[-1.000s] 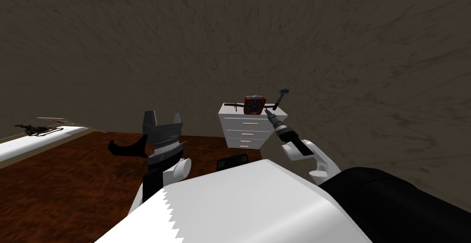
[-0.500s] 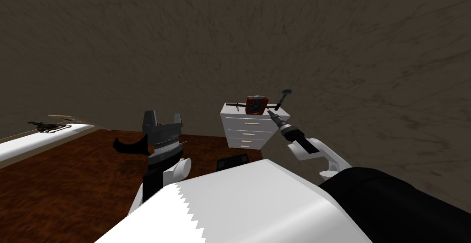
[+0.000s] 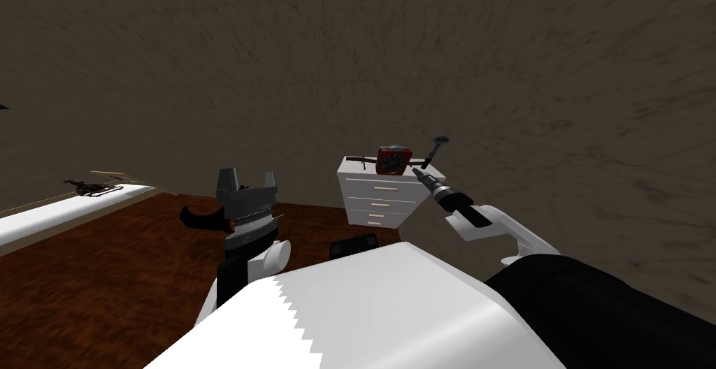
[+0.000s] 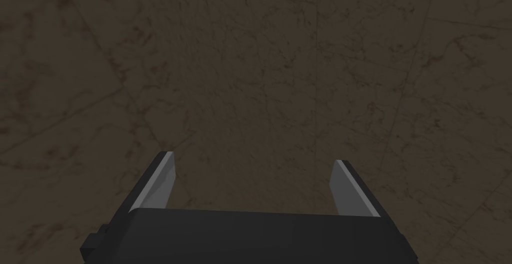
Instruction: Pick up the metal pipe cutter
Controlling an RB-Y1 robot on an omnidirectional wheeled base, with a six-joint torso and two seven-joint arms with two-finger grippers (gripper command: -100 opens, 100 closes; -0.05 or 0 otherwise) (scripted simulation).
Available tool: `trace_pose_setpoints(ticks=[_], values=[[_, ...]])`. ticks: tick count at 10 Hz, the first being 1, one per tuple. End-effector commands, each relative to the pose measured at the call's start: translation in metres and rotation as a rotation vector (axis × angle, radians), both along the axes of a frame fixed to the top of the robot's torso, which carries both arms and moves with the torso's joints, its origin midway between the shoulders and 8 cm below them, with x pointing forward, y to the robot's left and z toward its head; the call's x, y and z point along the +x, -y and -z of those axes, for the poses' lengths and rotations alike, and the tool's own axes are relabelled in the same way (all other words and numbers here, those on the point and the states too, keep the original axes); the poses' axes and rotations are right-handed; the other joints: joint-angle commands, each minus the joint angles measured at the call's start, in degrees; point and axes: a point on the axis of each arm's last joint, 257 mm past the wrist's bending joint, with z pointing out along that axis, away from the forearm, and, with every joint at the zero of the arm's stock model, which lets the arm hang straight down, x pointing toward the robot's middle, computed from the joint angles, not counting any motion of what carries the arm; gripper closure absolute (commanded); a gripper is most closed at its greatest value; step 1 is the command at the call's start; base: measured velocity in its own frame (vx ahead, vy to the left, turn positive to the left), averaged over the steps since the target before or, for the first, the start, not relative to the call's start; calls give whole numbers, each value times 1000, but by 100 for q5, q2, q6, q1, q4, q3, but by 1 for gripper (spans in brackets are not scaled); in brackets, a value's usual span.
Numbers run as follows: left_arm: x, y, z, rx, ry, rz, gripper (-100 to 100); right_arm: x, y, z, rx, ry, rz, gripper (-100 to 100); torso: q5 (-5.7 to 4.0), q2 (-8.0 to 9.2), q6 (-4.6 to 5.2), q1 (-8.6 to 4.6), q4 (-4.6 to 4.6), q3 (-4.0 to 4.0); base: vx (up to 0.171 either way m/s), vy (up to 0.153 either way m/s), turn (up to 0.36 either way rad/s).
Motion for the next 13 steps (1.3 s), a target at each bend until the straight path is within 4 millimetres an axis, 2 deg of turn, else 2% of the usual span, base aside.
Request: trace_pose_setpoints(ticks=[1, 2, 7, 13], values=[[0, 0, 0, 0, 0, 0, 0, -2, 21, -4, -67, -39, 39, -100, 0, 0, 0, 0, 0, 0, 25, 14, 61], [0, 0, 0, 0, 0, 0, 0, -2, 22, -4, -67, -42, 41, -100, 0, -3, -1, 0, -1, -2, 21, 10, 25], [0, 0, 0, 0, 0, 0, 0, -10, 79, -25, -261, -138, 161, -100, -1, -16, 0, -6, -4, -10, 48, 0, 54], [0, 0, 0, 0, 0, 0, 0, -19, 130, -60, -431, -197, 290, -100, -3, -12, 0, -12, -3, -8, 53, -19, 33]])
